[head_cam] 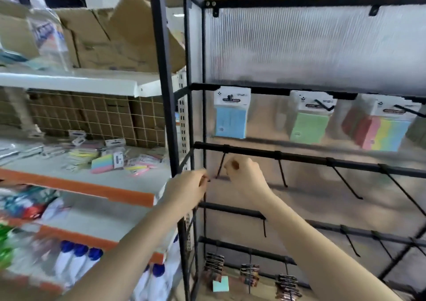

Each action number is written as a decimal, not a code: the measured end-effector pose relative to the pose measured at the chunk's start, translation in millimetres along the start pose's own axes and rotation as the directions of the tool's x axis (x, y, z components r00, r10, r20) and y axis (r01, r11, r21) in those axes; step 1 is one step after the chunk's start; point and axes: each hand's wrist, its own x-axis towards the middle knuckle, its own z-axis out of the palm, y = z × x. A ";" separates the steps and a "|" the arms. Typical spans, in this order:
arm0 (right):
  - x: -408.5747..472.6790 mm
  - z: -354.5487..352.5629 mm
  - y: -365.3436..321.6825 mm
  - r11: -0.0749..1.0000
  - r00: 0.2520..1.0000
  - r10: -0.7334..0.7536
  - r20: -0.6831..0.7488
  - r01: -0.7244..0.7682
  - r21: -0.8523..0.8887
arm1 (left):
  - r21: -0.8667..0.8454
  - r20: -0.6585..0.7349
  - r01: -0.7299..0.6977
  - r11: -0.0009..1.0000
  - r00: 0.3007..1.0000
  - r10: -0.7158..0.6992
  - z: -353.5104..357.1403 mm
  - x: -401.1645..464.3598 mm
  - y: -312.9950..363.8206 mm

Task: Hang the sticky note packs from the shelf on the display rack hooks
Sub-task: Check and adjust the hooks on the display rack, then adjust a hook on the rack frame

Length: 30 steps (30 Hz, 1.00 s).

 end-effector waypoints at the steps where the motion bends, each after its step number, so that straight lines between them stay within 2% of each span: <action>1: -1.7 15.9 -13.5 0.999 0.999 -0.037 0.033 0.037 -0.005 | 0.016 0.007 0.044 0.999 0.999 -0.044 -5.8 -7.7 -17.1; 6: -5.6 94.0 -73.0 0.987 0.969 -0.158 0.188 0.152 0.045 | 0.026 0.053 0.236 0.971 0.970 -0.237 -31.7 -40.2 -95.2; 12: 12.3 182.3 -123.1 0.977 0.926 -0.206 0.317 0.211 0.018 | -0.006 0.035 0.355 0.935 0.934 -0.355 -55.9 -59.5 -180.2; 16: 43.1 239.2 -148.5 0.970 0.908 -0.214 0.361 0.240 -0.027 | -0.043 0.038 0.430 0.902 0.903 -0.428 -60.7 -47.5 -235.8; 23: 125.2 342.0 -200.8 0.945 0.881 -0.227 0.415 0.303 -0.126 | 0.047 0.109 0.526 0.849 0.842 -0.528 -68.9 1.0 -344.0; 30: 178.0 425.1 -232.3 0.928 0.877 -0.188 0.442 0.306 -0.213 | 0.084 0.096 0.559 0.825 0.819 -0.566 -81.0 23.9 -438.0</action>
